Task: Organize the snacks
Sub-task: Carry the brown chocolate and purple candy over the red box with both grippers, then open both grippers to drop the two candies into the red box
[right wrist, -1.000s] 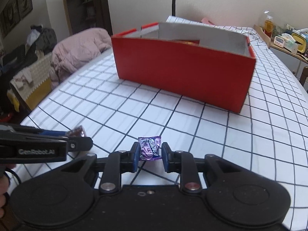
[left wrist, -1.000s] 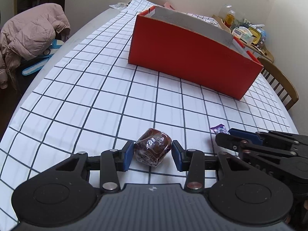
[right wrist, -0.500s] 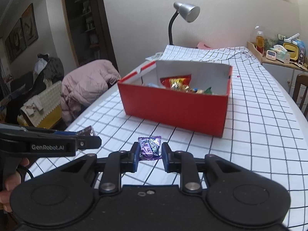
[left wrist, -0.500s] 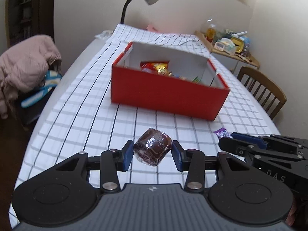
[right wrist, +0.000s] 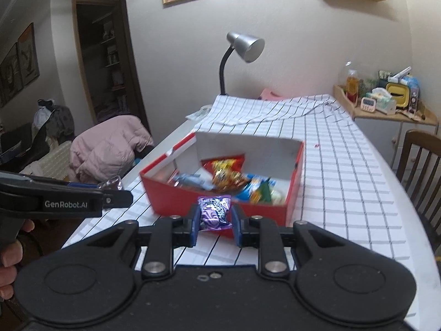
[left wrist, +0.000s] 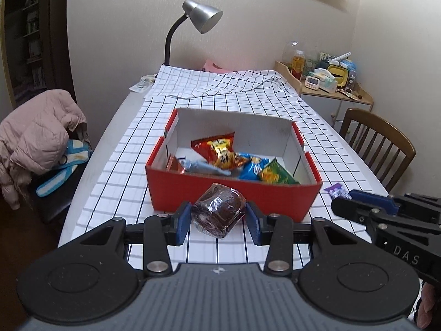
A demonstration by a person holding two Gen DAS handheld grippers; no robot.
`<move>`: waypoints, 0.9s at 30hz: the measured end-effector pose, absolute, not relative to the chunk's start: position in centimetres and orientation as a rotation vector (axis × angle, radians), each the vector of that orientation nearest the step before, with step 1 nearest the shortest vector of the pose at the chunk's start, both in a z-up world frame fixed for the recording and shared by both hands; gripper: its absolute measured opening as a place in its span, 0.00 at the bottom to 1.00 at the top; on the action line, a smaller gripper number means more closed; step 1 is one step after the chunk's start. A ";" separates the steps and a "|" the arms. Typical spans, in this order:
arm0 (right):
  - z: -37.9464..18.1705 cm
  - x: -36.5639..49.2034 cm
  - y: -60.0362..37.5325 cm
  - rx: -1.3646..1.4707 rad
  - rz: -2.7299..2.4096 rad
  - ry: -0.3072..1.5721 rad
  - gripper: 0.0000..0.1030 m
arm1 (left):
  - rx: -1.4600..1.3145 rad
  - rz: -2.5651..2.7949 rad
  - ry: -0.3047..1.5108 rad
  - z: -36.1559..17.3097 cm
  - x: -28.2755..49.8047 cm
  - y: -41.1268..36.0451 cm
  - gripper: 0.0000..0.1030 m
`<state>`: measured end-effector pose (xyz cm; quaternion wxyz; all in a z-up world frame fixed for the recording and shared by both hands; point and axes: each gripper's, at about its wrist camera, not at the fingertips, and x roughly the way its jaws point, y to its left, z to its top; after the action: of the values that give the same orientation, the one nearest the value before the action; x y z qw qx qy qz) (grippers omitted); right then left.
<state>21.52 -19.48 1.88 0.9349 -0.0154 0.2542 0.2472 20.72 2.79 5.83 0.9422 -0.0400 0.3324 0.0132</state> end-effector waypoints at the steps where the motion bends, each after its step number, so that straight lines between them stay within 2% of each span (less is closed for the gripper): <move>1: 2.1 22.0 -19.4 -0.037 0.496 0.512 0.22 | -0.080 0.024 0.680 6.0 21.3 2.8 0.41; 13: 2.4 28.3 -17.6 -0.093 0.422 0.520 0.23 | -0.035 0.038 0.711 5.7 29.0 2.6 0.41; 27: -1.5 35.6 -15.5 -0.098 0.369 0.643 0.22 | -0.026 0.023 0.827 2.2 37.4 3.8 0.41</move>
<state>35.64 -15.52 -1.53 0.9310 -0.0480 0.3139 0.1801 37.36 3.77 2.17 0.9156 -0.0128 0.4017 0.0113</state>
